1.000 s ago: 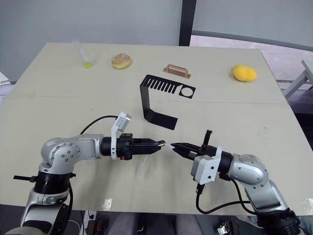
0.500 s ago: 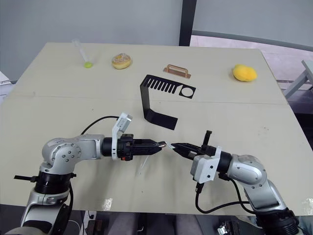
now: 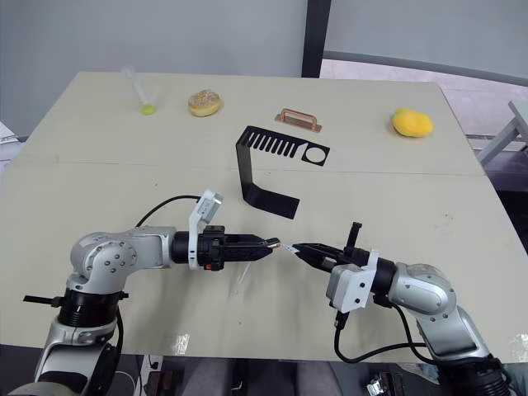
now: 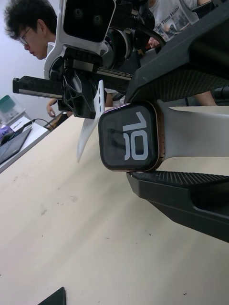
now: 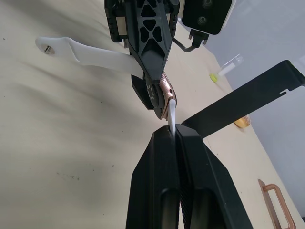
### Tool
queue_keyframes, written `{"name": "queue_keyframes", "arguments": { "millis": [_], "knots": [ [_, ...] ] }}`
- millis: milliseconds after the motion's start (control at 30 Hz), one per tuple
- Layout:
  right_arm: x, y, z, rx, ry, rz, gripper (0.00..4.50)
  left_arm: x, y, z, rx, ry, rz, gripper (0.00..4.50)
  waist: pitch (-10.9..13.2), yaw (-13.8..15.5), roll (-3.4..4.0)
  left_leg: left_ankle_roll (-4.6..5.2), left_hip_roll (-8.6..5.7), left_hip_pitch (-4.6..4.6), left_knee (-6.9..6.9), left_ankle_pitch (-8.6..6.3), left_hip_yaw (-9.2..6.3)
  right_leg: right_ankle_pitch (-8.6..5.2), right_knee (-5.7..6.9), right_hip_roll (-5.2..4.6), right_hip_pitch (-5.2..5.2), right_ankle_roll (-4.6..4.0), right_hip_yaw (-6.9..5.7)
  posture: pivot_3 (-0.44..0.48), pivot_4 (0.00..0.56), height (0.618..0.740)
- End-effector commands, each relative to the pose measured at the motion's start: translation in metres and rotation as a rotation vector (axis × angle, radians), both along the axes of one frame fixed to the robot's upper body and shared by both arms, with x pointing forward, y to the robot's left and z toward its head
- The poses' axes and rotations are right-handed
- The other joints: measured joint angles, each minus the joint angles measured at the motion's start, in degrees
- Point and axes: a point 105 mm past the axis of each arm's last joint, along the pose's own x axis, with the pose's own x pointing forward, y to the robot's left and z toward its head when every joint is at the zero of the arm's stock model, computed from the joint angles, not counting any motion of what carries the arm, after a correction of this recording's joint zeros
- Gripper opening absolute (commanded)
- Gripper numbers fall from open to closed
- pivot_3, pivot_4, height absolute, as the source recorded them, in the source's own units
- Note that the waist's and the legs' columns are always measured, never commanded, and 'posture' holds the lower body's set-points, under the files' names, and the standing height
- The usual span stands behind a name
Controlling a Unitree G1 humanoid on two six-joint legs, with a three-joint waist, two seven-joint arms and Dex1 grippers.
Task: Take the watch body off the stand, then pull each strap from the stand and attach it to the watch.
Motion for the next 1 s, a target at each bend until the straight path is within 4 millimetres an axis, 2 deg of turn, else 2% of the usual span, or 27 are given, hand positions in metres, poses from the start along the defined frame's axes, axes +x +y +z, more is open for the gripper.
{"name": "queue_keyframes", "arguments": {
  "millis": [33, 1000],
  "knots": [
    [-0.0015, 0.0015, 0.0111, 0.027, -0.055, 0.009, 0.0, -0.0048, -0.0023, 0.0068, -0.012, -0.029, -0.025, 1.57, 0.0, 0.0, 0.0, 0.0, 0.0, 0.0, 0.0, 0.0, 0.0, 0.0, 0.0, 0.0, 0.0, 0.0, 0.0, 0.0, 0.15, 0.74],
    [-0.0026, 0.0063, 0.0095, 0.03, -0.045, 0.027, 0.0, -0.0046, -0.004, 0.0064, -0.016, -0.016, -0.017, 1.57, 0.0, 0.0, 0.0, 0.0, 0.0, 0.0, 0.0, 0.0, 0.0, 0.0, 0.0, 0.0, 0.0, 0.0, 0.0, 0.0, 0.15, 0.74]
  ]
}}
